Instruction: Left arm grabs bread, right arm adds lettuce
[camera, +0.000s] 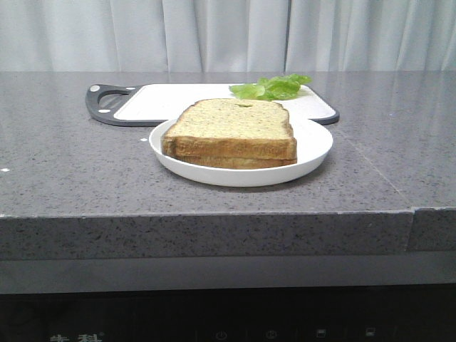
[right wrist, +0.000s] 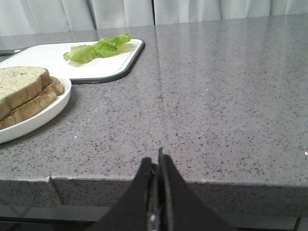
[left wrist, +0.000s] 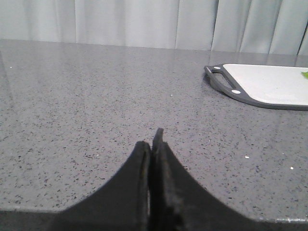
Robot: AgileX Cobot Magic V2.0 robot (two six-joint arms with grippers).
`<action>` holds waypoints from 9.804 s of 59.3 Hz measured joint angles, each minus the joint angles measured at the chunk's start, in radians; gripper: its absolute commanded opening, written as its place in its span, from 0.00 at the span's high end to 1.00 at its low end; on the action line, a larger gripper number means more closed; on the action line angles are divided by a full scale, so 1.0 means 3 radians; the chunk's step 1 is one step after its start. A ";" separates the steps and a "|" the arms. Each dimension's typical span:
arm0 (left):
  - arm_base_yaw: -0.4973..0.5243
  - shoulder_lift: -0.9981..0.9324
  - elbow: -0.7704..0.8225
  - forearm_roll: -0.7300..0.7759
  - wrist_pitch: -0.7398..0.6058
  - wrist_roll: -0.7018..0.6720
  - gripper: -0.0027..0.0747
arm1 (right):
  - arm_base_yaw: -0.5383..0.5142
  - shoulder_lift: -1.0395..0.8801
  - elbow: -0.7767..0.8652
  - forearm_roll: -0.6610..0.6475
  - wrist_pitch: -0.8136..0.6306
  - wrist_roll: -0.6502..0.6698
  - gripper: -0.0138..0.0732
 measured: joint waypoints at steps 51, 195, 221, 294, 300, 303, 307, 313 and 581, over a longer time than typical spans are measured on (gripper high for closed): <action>0.0000 0.0000 0.0000 0.0000 0.0000 0.0000 0.99 | 0.0000 0.0000 0.0000 0.0000 0.0000 0.0000 0.91; -0.1345 0.4034 -0.3376 -0.0660 0.1470 0.0000 0.16 | -0.0007 0.1143 -0.1788 -0.0227 0.0912 -0.0019 0.30; -0.2000 0.5528 -0.4495 -0.0775 0.1814 0.0000 0.17 | -0.0007 0.1143 -0.1788 -0.0227 0.0919 -0.0019 0.30; -0.2007 0.5854 -0.4606 -0.0842 0.1864 -0.0026 0.99 | -0.0007 0.1143 -0.1788 -0.0234 0.0934 -0.0019 0.30; -0.2007 0.5847 -0.4606 -0.0842 0.1864 -0.0026 0.99 | -0.0007 0.1143 -0.1788 -0.0234 0.0934 -0.0019 0.30; -0.2007 0.5831 -0.4606 -0.0842 0.1864 -0.0026 0.99 | -0.0007 0.1143 -0.1788 -0.0234 0.0934 -0.0019 0.30; -0.2007 0.5799 -0.4606 -0.0842 0.1864 -0.0026 0.99 | -0.0007 0.1143 -0.1788 -0.0236 0.0934 -0.0019 0.30; -0.2007 0.5688 -0.4600 -0.0842 0.1835 -0.0026 0.99 | -0.0007 0.1143 -0.1788 -0.0236 0.0934 -0.0019 0.30; -0.2007 0.1852 -0.1778 0.3277 0.0719 -0.2885 0.99 | 0.1185 0.4954 -0.3190 0.1353 -0.0104 -0.1031 0.91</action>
